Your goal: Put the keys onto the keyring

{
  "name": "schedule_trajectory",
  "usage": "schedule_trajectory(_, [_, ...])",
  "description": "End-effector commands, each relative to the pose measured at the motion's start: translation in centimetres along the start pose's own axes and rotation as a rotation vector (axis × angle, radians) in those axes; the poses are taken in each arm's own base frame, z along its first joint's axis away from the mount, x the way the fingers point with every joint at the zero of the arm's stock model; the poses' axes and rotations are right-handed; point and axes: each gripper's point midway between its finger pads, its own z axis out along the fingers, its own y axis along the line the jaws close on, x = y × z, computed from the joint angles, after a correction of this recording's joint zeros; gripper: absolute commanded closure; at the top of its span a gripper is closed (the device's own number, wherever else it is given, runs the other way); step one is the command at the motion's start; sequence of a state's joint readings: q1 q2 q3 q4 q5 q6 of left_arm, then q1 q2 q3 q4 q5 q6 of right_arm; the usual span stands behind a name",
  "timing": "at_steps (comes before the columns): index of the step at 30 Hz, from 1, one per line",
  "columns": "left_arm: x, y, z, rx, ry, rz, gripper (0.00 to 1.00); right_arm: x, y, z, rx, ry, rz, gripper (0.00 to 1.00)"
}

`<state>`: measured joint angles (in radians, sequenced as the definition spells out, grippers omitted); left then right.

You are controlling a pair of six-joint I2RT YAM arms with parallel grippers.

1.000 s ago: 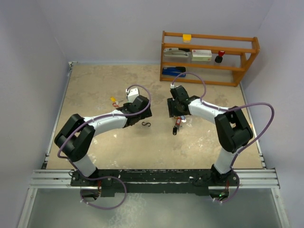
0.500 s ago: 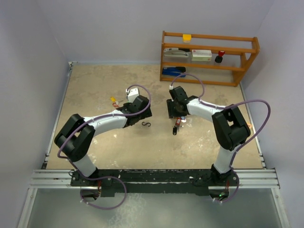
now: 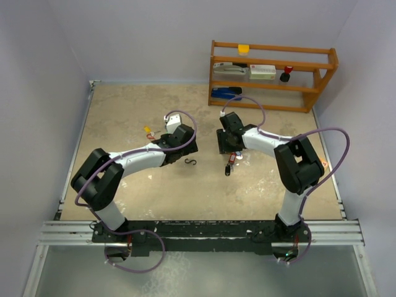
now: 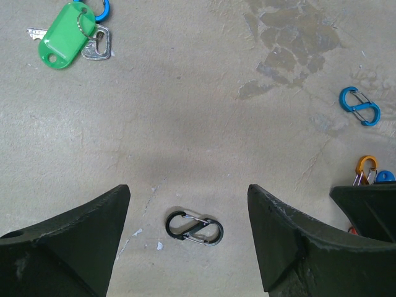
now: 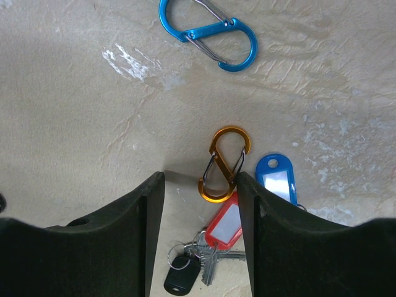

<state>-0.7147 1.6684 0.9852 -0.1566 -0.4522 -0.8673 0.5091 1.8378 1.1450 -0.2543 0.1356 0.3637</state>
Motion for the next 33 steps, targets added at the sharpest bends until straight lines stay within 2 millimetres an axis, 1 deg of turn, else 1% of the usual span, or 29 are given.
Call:
schedule_trajectory(1, [-1.1, -0.5, -0.3, 0.021, -0.034, 0.004, 0.26, -1.7, 0.3, -0.2, -0.009, -0.035, 0.025, 0.47])
schedule_trajectory(9, [-1.0, -0.3, -0.2, 0.02, -0.031, 0.002, 0.26, -1.7, 0.3, 0.0, -0.006, -0.033, 0.033, 0.47])
schedule_trajectory(13, [-1.0, -0.3, -0.2, 0.018, -0.032, 0.0, 0.26, -1.9, 0.2, 0.2, -0.003, -0.038, 0.038, 0.5])
schedule_trajectory(18, [-1.0, -0.1, -0.1, 0.013, -0.031, 0.002, 0.26, -1.7, 0.2, 0.4, -0.003, -0.03, 0.039, 0.63])
schedule_trajectory(26, [-0.8, 0.0, 0.0, 0.01, -0.029, -0.001, 0.26, -1.9, 0.1, 0.0, -0.001, -0.043, 0.042, 0.9])
schedule_trajectory(33, [-0.7, 0.0, 0.1, 0.011, -0.025, -0.003, 0.26, -2.6, -0.5, -0.8, 0.021, -0.086, 0.047, 0.96])
